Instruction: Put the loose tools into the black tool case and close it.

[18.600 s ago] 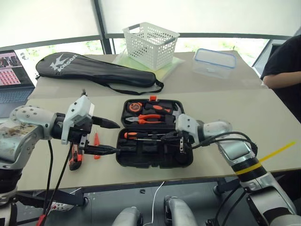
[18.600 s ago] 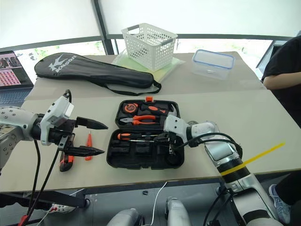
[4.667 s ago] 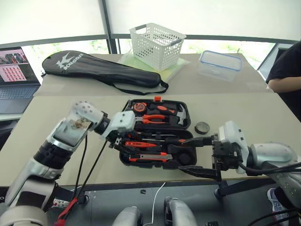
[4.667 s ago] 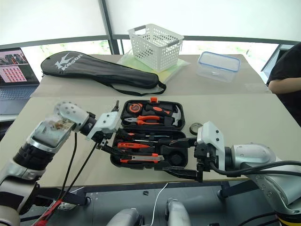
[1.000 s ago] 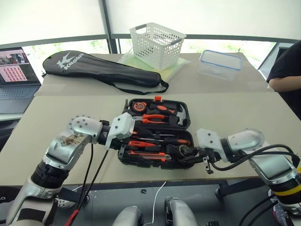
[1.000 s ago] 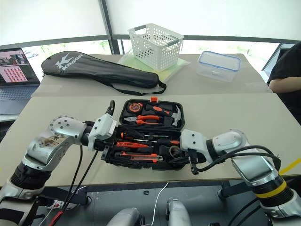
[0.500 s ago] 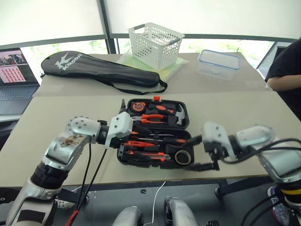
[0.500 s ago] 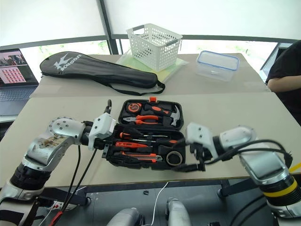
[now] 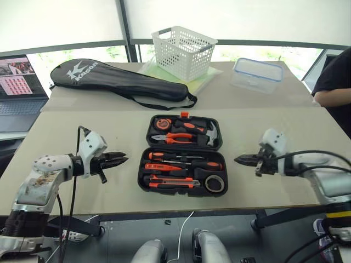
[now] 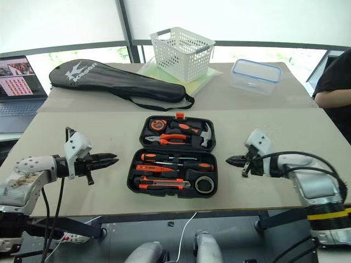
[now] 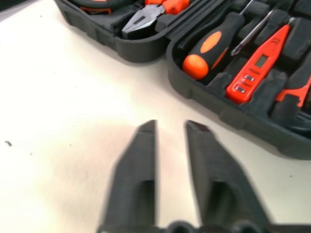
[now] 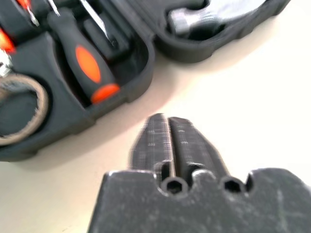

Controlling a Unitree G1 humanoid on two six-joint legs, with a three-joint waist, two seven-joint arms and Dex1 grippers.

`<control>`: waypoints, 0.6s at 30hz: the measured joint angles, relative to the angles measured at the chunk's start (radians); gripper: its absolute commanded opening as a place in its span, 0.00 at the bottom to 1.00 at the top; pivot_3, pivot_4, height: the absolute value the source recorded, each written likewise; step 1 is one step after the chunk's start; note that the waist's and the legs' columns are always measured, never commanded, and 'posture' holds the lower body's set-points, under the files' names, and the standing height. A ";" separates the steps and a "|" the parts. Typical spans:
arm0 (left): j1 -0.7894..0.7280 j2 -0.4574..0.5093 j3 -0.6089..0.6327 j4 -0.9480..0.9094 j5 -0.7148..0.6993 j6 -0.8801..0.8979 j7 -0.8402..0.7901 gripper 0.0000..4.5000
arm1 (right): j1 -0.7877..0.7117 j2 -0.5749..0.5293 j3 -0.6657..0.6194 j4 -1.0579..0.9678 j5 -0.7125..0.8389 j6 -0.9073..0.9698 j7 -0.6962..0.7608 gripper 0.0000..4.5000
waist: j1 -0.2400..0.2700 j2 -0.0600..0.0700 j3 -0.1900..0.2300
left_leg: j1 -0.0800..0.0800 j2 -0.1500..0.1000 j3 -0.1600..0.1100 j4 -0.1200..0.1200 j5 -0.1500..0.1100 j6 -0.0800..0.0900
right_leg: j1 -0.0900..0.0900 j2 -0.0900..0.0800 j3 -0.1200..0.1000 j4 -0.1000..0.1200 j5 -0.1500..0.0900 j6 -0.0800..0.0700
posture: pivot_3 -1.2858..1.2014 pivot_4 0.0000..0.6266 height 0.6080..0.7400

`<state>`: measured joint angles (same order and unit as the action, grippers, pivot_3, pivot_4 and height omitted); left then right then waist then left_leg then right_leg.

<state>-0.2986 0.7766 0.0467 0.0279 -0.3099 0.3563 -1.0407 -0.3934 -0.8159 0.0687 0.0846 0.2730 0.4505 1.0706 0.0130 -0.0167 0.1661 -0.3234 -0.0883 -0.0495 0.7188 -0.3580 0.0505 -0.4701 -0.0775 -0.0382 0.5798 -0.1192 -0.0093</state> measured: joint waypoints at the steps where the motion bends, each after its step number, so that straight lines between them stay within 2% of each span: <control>1: -0.010 -0.014 -0.024 0.004 0.013 -0.009 0.003 0.02 | -0.010 0.008 0.016 0.013 -0.017 -0.030 0.012 0.00 | -0.001 0.000 0.000 | 0.000 0.000 0.000 0.000 0.000 0.000 | 0.000 0.000 0.000 0.000 0.000 0.000 | 0.52 0.24 1.00; 4: -0.021 -0.039 -0.074 0.005 0.033 -0.008 0.002 0.02 | -0.034 0.012 0.057 0.018 -0.043 -0.096 0.052 0.00 | -0.005 0.000 0.000 | 0.000 0.002 0.000 0.000 0.000 0.000 | 0.000 0.000 0.001 0.000 0.000 0.000 | 0.52 0.24 1.00; 10: -0.006 -0.040 -0.099 0.001 0.043 0.015 -0.006 0.02 | -0.058 0.038 0.079 0.044 -0.066 -0.166 0.095 0.00 | -0.013 0.000 0.000 | 0.000 0.002 0.000 0.000 0.000 0.000 | -0.001 0.000 0.001 -0.001 0.000 0.000 | 0.52 0.24 1.00; 18: 0.121 -0.014 -0.105 -0.156 -0.013 0.079 -0.085 0.02 | 0.032 -0.009 0.038 0.011 -0.059 -0.243 0.165 0.00 | -0.012 0.000 0.000 | 0.000 0.003 0.000 -0.003 0.000 0.000 | -0.002 0.000 0.000 -0.001 0.000 0.000 | 0.52 0.24 1.00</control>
<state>-0.1779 0.7624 -0.0579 -0.1280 -0.3229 0.4354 -1.1257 -0.3614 -0.8248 0.1070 0.0952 0.2140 0.2072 1.2360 0.0007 -0.0167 0.1661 -0.3237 -0.0855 -0.0497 0.7155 -0.3580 0.0504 -0.4721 -0.0773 -0.0378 0.5788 -0.1192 -0.0098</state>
